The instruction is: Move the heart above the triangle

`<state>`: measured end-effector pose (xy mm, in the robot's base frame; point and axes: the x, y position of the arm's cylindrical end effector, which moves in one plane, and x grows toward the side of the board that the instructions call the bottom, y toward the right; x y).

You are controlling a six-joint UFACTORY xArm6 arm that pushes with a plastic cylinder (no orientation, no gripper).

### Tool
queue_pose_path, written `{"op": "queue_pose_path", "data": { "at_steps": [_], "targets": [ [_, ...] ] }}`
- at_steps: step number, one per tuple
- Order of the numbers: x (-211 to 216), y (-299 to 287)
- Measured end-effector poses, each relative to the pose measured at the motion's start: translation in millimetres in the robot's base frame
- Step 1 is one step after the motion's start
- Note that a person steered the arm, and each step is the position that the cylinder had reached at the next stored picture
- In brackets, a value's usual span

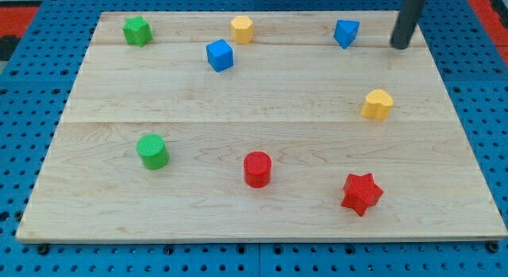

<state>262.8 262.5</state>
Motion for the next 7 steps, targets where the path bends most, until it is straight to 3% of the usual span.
{"op": "queue_pose_path", "data": {
  "at_steps": [1,2,4,5,6,7],
  "targets": [
    [-37.1,-39.3],
    [-37.5,-109.0],
    [54.3,-176.3],
    [135.6,-169.6],
    [173.3,-114.4],
    [165.5,-61.1]
  ]
}}
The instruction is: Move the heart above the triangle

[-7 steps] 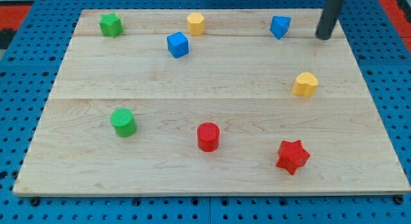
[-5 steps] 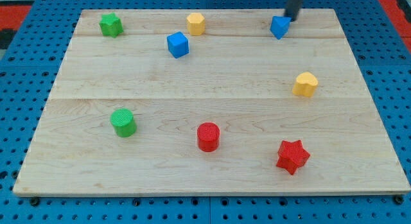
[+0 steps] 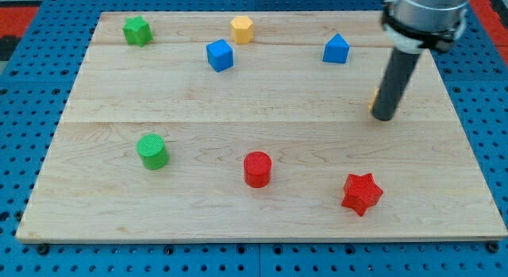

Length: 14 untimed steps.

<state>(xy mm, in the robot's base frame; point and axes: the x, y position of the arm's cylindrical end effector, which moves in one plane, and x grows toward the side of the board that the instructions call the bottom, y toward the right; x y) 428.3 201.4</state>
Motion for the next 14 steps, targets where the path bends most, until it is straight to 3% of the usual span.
{"op": "queue_pose_path", "data": {
  "at_steps": [1,4,5,6,11,14],
  "targets": [
    [-37.4,35.2],
    [-177.9,2.9],
    [-187.2,-32.6],
    [-165.4,7.5],
    [-158.2,-8.1],
    [-175.7,-103.3]
  ]
}}
